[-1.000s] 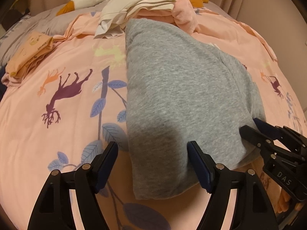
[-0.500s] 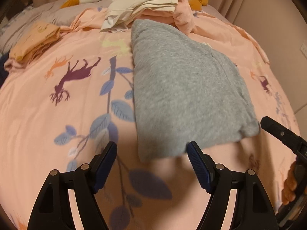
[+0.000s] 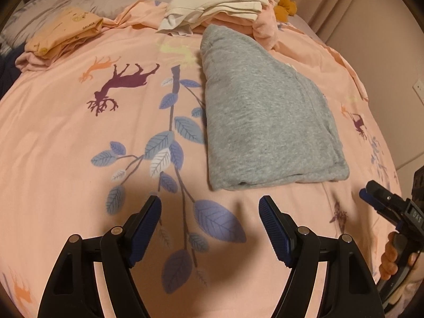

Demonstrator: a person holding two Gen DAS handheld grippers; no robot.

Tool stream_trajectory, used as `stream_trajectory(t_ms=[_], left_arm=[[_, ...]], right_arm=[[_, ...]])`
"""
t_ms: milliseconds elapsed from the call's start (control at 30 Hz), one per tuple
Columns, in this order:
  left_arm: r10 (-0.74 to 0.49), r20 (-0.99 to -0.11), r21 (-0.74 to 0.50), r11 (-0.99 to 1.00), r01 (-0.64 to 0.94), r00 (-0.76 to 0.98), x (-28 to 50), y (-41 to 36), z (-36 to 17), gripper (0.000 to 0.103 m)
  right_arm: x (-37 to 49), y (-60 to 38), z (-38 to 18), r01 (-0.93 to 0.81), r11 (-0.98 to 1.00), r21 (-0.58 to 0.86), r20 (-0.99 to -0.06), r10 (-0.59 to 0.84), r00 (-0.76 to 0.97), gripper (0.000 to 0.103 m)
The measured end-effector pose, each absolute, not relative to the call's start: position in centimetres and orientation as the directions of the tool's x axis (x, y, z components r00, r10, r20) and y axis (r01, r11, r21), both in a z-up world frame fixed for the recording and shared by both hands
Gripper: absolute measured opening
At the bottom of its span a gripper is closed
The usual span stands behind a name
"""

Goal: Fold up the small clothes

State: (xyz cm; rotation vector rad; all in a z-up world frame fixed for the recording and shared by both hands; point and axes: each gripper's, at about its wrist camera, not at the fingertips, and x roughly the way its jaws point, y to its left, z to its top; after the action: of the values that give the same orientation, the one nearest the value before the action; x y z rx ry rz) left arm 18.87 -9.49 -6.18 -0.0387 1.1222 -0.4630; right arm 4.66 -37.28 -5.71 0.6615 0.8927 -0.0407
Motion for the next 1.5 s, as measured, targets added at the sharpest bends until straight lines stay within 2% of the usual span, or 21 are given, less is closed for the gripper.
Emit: stream_trajectory(t_ms=[700, 833, 1500], left_arm=[[-0.413, -0.849, -0.310, 0.895, 0.322, 0.330, 22.1, -10.4, -6.9, 0.076], [-0.425, -0.842, -0.318, 0.889, 0.330, 0.332, 23.0, -11.0, -6.9, 0.082], [-0.448, -0.831, -0.330, 0.874, 0.356, 0.331, 25.9, -12.9, -7.5, 0.083]], right_arm=[[7.6, -38.4, -6.1, 0.321, 0.786, 0.528, -0.740, 0.240, 0.628, 0.081], [8.6, -38.9, -6.4, 0.337, 0.779, 0.529, -0.746, 0.237, 0.622, 0.081], [11.1, -41.0, -7.7, 0.364, 0.761, 0.537, -0.753, 0.237, 0.614, 0.083]])
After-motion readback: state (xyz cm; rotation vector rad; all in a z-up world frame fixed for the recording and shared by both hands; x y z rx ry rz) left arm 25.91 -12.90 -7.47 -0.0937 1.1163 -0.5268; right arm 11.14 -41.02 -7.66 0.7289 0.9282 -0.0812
